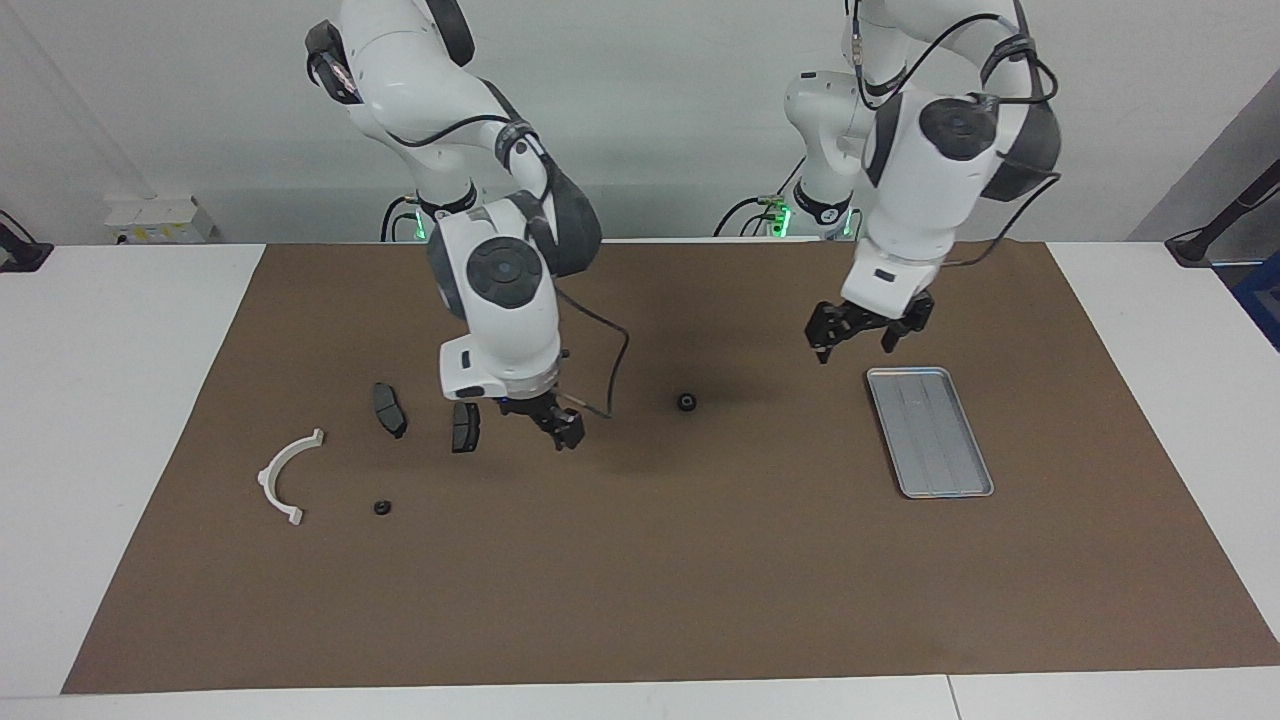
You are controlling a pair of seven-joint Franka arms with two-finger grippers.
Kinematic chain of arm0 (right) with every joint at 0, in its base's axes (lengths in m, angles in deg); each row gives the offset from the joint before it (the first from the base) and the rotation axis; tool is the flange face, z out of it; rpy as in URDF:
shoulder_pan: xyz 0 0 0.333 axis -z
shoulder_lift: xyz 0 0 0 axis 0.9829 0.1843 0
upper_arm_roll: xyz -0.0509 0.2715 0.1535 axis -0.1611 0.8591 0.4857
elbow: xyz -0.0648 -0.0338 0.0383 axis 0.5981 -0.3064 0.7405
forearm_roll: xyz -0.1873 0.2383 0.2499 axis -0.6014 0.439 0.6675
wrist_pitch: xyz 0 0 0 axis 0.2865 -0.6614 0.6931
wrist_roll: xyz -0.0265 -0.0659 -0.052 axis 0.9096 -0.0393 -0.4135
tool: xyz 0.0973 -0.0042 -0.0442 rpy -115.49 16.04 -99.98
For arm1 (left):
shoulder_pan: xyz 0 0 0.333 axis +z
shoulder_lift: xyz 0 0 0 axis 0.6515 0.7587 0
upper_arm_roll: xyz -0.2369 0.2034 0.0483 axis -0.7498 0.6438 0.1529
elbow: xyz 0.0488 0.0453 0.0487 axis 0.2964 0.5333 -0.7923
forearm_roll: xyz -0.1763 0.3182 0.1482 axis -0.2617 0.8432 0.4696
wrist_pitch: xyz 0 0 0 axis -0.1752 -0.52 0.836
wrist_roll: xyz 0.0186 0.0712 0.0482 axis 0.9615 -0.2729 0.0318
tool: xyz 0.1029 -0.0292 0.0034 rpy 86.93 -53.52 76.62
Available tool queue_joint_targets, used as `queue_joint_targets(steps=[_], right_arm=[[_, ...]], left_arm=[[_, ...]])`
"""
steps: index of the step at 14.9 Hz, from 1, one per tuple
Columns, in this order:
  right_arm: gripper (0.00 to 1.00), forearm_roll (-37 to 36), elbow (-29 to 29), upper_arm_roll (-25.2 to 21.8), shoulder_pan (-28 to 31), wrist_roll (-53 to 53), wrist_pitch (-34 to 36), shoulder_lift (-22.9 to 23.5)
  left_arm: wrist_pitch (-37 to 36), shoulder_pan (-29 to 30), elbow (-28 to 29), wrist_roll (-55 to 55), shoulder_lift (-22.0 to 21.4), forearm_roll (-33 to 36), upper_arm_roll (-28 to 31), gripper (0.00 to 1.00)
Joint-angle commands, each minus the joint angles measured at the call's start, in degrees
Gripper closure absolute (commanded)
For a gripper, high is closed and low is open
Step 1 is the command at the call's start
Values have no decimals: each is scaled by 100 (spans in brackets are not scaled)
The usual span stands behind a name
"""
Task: Pick bearing gear from pile to tray
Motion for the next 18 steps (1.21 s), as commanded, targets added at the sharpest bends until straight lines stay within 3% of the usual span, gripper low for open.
queue_joint_targets(steps=[1,4,7,10,15,18], right_arm=[[0,-119,180,81,587,-677,-102,3],[0,-163,531,81,1309,-1732,-461,3],[0,-452,919,81,1679,-2104,-1041,125],[0,-602,981,63,1706,-2043,-1481,503],[0,-874,1007,63,1759,-2034,-1878,688],[8,-893,1025,63,1803,-2034,-1939,697]], left_arm=[[97,-514,-350,-450,458,89,102,0],[719,-805,-377,-1091,1064,72,94,0],[1152,-892,-351,-1198,1434,-50,85,0],[1346,-1059,-280,-1679,1514,-69,76,0],[1477,-1464,-114,-2156,1532,-121,76,0],[1995,-1578,447,-2174,1453,-192,76,0]])
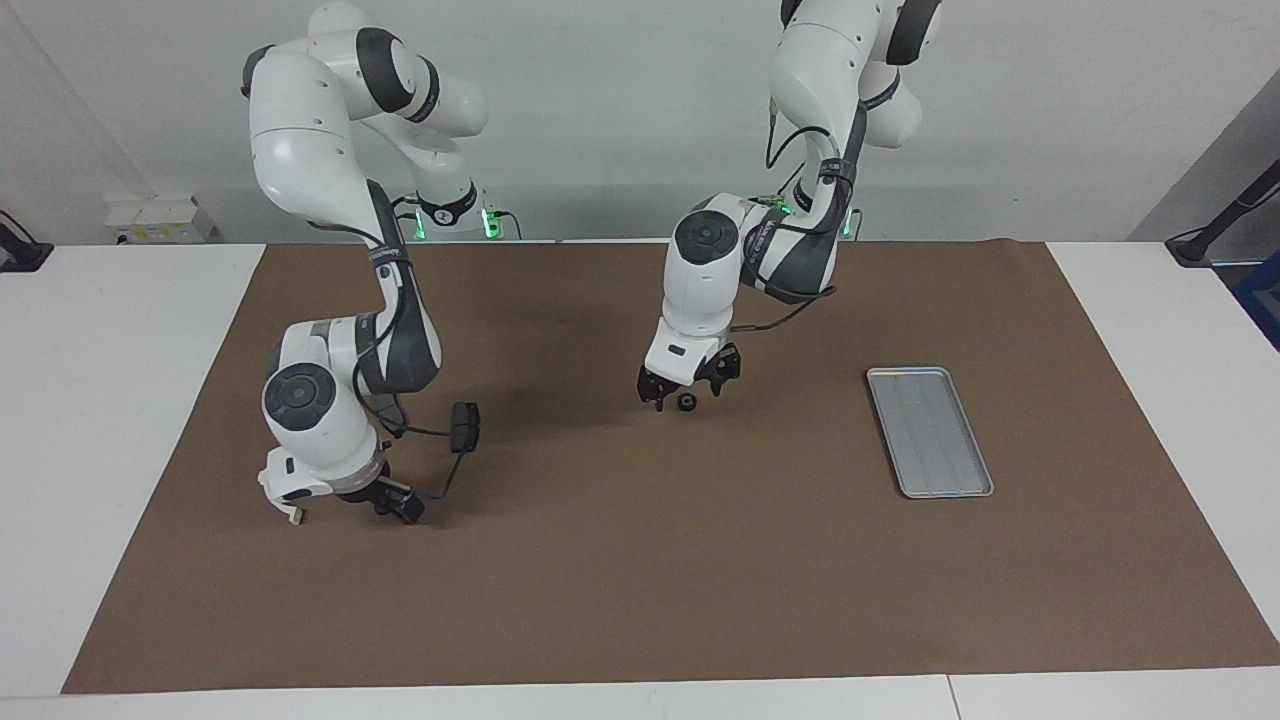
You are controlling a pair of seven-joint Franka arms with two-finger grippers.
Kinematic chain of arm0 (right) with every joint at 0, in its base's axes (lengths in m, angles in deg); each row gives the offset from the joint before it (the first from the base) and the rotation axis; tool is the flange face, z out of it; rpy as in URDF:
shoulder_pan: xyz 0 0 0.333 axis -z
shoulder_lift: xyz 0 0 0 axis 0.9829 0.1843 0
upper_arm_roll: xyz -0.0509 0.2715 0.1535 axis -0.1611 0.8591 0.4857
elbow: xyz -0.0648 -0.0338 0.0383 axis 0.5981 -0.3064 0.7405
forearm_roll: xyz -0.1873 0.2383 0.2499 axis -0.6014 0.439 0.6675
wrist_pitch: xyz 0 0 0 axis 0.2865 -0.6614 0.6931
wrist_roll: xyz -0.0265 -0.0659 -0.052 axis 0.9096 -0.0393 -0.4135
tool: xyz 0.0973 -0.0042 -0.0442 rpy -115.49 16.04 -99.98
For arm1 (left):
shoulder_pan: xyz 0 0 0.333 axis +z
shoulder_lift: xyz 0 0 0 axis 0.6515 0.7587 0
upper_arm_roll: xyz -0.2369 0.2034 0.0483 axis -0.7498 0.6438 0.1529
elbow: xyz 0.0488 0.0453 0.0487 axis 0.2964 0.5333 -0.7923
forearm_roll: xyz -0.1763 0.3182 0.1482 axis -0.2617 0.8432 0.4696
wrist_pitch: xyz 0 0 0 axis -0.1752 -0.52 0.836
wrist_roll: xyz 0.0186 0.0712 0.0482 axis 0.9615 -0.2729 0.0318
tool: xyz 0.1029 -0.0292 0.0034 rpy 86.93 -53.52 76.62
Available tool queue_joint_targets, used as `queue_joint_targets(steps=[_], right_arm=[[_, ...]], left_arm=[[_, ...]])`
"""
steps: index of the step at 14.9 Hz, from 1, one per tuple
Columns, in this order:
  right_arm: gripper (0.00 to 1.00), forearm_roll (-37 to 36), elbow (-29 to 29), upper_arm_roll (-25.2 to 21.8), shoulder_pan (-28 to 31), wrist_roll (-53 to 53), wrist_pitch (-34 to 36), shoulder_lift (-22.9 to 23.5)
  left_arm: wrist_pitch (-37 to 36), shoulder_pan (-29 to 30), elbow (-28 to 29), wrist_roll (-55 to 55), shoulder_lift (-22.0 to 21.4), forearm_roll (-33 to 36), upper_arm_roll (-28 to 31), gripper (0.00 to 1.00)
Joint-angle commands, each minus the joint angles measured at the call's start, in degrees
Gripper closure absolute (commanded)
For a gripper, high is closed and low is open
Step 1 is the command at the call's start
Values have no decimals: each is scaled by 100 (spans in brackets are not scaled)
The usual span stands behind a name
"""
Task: Pick bearing gear from pile to tray
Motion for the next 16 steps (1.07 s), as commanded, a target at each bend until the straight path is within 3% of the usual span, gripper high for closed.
queue_joint_targets(steps=[1,3,8,12,16], right_arm=[[15,-160,94,78,128,53,-131,-7],[29,-151,155,87,146,54,-209,-7],[39,-151,358,87,208,45,-403,-25],[67,-142,349,87,208,45,-351,-25],[82,-90,323,87,181,54,-307,-34]], left_arm=[[523,-111,624,-48,-115,-100,87,0],[577,-102,836,-39,-194,-100,87,0],[691,-129,1222,-48,-335,-100,87,0],[1236,-129,1697,-57,-440,-100,87,0],[1131,-190,1636,-65,-449,-100,87,3]])
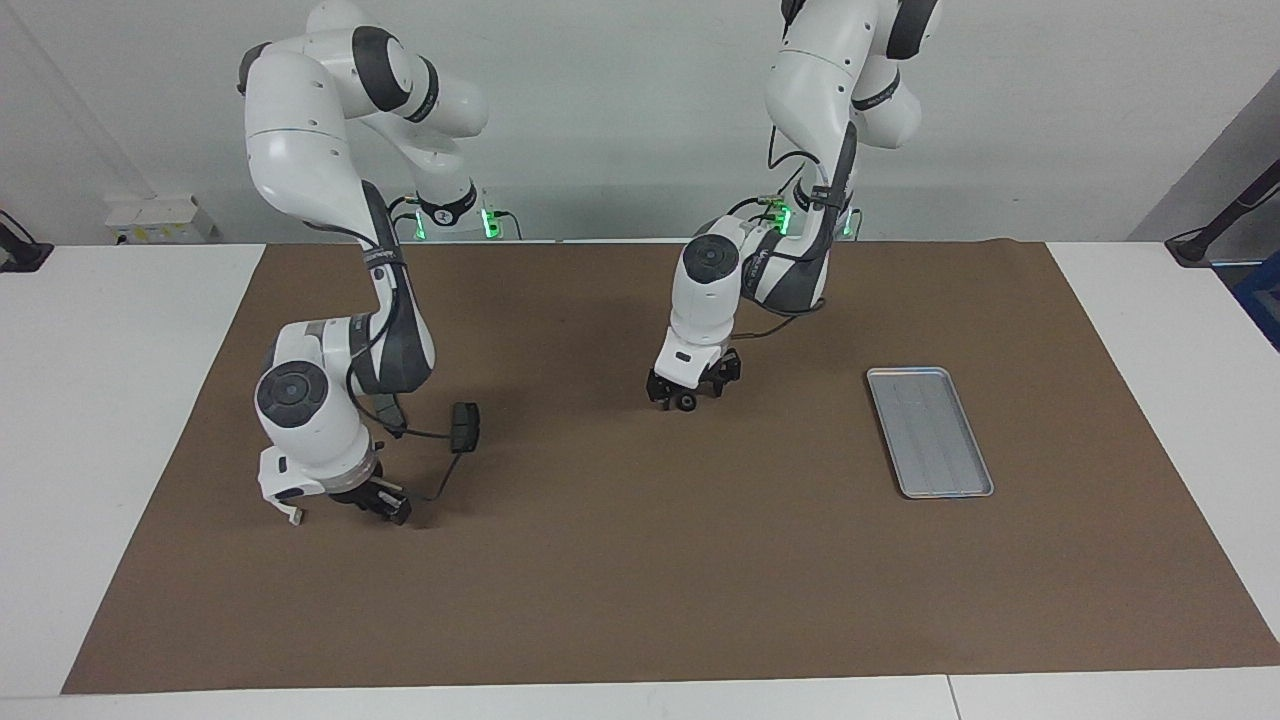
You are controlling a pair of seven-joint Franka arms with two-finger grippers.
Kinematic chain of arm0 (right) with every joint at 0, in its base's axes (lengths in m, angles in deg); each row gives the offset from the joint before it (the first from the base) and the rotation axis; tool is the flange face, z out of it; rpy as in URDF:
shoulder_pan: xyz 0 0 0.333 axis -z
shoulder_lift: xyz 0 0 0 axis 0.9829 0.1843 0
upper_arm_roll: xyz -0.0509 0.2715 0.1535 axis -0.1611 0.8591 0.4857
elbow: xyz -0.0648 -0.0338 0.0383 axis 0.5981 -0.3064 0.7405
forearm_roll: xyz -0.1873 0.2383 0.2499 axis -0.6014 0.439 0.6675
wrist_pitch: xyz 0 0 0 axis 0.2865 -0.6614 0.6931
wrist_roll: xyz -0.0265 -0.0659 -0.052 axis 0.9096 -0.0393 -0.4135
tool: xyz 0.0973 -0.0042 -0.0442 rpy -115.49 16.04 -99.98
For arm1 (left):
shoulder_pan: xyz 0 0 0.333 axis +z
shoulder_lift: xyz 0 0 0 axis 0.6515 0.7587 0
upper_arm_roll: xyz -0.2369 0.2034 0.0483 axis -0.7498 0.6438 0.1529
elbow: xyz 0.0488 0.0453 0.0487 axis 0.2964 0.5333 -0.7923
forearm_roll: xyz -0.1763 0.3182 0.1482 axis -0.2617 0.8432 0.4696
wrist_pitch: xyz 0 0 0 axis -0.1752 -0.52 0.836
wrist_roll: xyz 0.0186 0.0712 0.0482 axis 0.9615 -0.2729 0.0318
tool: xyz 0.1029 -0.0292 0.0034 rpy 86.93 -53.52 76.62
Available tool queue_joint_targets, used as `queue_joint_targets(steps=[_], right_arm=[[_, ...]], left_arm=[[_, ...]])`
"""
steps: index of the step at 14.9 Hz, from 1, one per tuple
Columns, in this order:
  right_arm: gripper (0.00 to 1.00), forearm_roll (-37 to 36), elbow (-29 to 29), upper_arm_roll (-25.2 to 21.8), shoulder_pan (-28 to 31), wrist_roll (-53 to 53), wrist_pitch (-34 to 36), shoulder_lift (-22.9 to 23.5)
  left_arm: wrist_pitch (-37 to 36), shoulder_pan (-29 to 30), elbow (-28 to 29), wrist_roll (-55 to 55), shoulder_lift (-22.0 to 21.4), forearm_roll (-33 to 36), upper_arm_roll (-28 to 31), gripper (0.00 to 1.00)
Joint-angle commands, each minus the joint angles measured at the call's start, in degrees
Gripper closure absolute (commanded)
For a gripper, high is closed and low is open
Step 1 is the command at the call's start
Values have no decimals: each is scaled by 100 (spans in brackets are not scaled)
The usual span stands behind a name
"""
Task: Pick bearing gear from pile to tray
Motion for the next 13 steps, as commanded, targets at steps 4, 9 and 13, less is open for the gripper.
queue_joint_targets(steps=[4,9,13], right_arm=[[100,-67,138,88,38,45,-68,19],[100,-111,-2,97,12,1,169,-16],[100,-129,-240,141,-32,-43,635,-86]], left_arm=[[-149,-159,119,-379,-226,-155,88,67],[-438,-116,-135,-319,-183,-24,123,100],[-1429,726,-1161,620,-270,293,159,100]])
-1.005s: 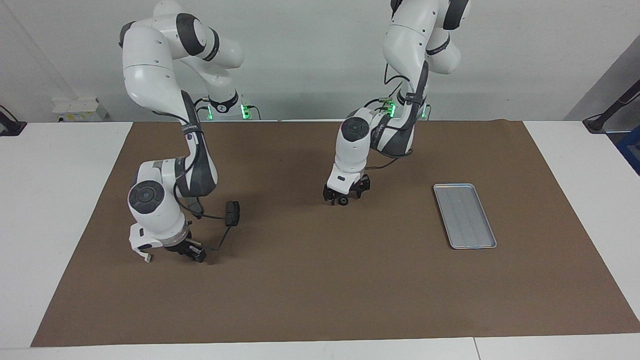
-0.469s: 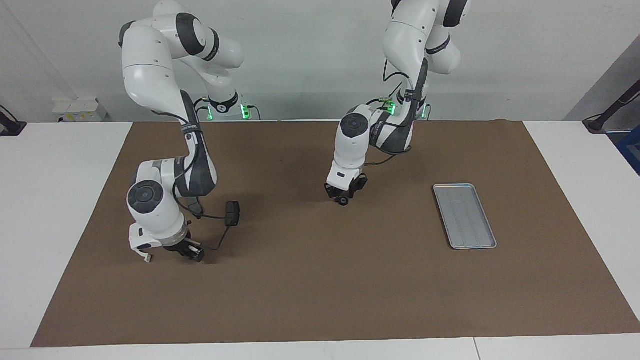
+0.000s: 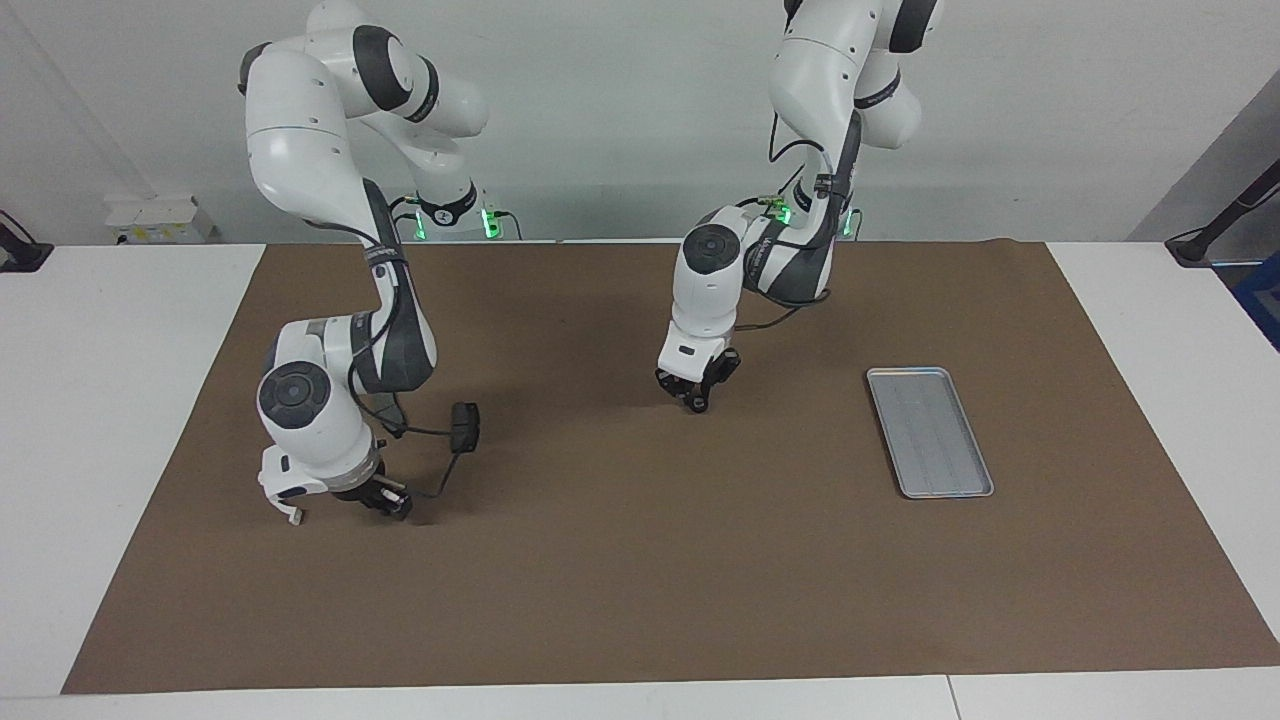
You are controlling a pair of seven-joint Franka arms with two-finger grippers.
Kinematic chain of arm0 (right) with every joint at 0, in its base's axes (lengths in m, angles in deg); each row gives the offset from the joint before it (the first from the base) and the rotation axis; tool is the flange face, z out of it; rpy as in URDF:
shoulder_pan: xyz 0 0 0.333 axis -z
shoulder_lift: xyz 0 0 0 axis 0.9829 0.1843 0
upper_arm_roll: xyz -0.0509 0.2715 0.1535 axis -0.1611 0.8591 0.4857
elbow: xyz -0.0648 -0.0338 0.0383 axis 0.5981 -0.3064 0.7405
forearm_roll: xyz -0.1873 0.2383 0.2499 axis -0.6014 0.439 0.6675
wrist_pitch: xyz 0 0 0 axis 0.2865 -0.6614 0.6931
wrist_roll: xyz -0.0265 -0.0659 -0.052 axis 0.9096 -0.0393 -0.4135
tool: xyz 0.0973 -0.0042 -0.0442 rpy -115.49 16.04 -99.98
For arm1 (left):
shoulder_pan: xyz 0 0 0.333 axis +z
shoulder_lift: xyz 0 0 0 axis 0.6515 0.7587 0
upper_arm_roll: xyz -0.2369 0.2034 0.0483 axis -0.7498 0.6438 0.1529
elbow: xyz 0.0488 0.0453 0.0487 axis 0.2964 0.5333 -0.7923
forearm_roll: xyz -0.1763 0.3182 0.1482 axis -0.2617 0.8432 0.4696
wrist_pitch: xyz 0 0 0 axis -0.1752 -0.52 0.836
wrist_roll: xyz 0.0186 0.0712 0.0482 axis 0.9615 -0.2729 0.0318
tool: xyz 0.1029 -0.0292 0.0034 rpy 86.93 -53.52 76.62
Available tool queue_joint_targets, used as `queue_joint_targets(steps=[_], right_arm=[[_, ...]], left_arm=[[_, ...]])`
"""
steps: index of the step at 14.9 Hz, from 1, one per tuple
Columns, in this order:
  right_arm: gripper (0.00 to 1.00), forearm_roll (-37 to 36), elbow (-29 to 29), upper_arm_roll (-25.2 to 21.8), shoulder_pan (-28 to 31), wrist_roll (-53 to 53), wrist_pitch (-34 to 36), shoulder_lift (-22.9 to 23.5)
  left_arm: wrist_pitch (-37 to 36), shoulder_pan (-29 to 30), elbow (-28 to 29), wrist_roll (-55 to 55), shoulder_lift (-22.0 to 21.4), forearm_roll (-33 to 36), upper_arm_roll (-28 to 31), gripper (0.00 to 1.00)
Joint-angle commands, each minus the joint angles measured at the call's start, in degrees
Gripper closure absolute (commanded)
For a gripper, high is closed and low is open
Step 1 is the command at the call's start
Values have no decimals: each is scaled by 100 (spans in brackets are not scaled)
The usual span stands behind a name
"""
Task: Pick bearing gear from pile to tray
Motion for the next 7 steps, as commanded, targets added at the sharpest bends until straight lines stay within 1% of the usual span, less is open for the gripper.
queue_joint_targets(steps=[1,3,5,7], right_arm=[[100,-120,-97,95,-24,-43,264,-139],[100,-120,-106,113,-42,-43,509,-263],[100,-85,-333,314,-121,-34,964,-412],[100,-68,-667,464,-279,19,1535,-526]], left_arm=[[-1117,800,-903,849,-236,98,6,100],[-1812,1615,-1248,1787,-490,89,-11,100],[-2174,2398,-1319,2816,-763,80,-29,100],[-2412,3058,-1337,3774,-904,89,-11,100]])
